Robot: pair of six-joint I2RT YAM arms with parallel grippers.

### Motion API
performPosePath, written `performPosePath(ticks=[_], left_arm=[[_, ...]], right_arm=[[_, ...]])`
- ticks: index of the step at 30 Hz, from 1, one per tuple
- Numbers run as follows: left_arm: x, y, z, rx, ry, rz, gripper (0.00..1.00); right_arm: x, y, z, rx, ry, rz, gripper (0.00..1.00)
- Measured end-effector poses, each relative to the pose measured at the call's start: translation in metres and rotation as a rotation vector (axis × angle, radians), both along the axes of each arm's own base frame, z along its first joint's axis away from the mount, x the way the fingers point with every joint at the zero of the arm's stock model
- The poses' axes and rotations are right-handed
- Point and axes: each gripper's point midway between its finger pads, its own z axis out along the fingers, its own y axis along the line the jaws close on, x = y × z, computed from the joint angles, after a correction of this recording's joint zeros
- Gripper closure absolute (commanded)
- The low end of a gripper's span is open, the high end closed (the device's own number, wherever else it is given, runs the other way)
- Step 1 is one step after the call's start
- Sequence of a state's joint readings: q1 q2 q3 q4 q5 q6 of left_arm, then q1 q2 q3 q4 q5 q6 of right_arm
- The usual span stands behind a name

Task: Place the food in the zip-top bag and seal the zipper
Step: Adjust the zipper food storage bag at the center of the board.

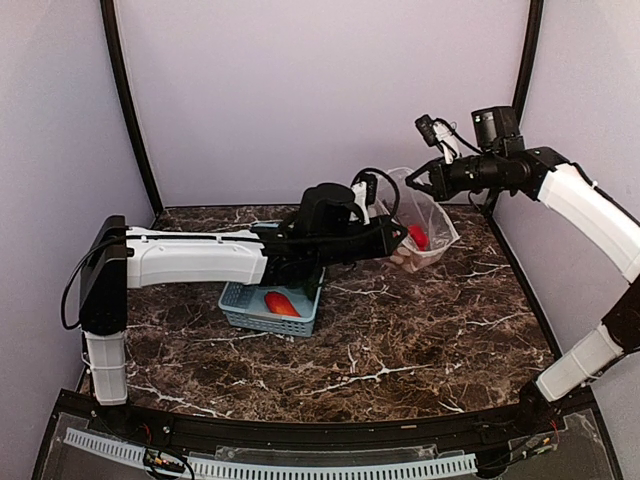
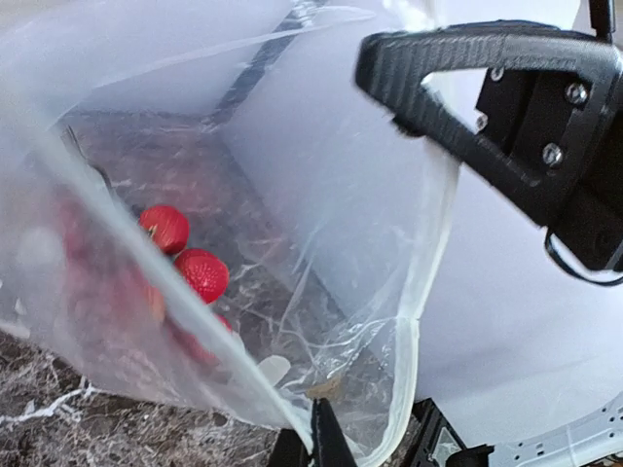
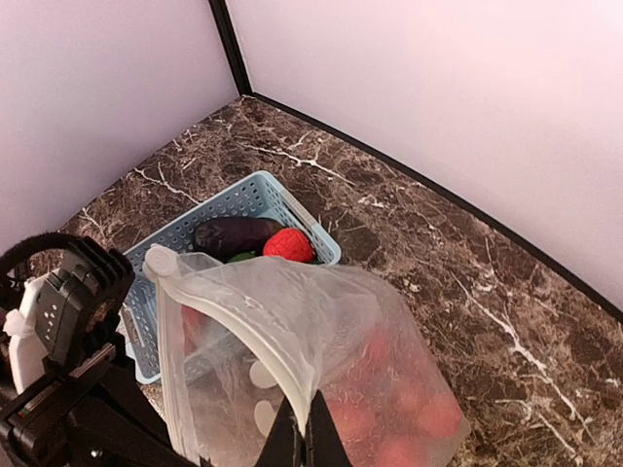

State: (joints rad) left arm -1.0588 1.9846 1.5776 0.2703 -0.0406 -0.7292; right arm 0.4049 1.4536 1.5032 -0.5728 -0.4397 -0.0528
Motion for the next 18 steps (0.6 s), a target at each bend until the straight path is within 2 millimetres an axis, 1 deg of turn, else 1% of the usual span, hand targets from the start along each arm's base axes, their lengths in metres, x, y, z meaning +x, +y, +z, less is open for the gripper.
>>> performPosePath(ticks=[2, 4, 5, 8, 10, 12, 13, 14, 15, 16, 18], left_arm=[[-0.001, -0.005, 0.019, -0.030, -0.022, -0.019, 0.99], [-0.002, -0.007, 0.029, -0.041, -0.033, -0.033, 0.99], [-0.002, -0.008, 0.030, -0.034, -0.038, -0.039, 0.99], [0.005, -0.011, 0.030, -0.019, -0.048, -0.045, 0.99], [0.014, -0.014, 0.024, -0.014, -0.047, -0.043, 0.97], [0.025, -0.013, 0.009, 0.001, -0.035, -0.034, 0.86], [0.032, -0.011, 0.001, 0.010, -0.028, -0.027, 0.74], [0.039, -0.009, -0.008, 0.021, -0.019, -0.019, 0.67], [0.044, -0.007, -0.014, 0.031, -0.014, -0.016, 0.29], [0.050, -0.004, -0.021, 0.035, 0.003, -0.008, 0.08], [0.057, 0.001, -0.027, 0.051, 0.011, -0.006, 0.02]], right_arm=[[-0.003, 0.007, 0.006, -0.009, -0.028, 0.016, 1.00], [-0.001, 0.009, 0.003, -0.029, -0.032, 0.013, 1.00], [0.003, 0.007, -0.003, -0.050, -0.027, 0.000, 1.00], [0.012, -0.002, -0.014, -0.097, -0.019, -0.043, 1.00], [0.019, -0.010, -0.019, -0.136, -0.028, -0.079, 1.00], [0.026, -0.019, -0.018, -0.169, -0.045, -0.115, 1.00], [0.030, -0.023, -0.015, -0.183, -0.060, -0.133, 1.00], [0.033, -0.026, -0.012, -0.192, -0.073, -0.147, 1.00], [0.035, -0.030, -0.009, -0.199, -0.086, -0.161, 1.00], [0.037, -0.033, -0.006, -0.201, -0.098, -0.170, 1.00], [0.038, -0.033, -0.003, -0.196, -0.105, -0.173, 1.00]])
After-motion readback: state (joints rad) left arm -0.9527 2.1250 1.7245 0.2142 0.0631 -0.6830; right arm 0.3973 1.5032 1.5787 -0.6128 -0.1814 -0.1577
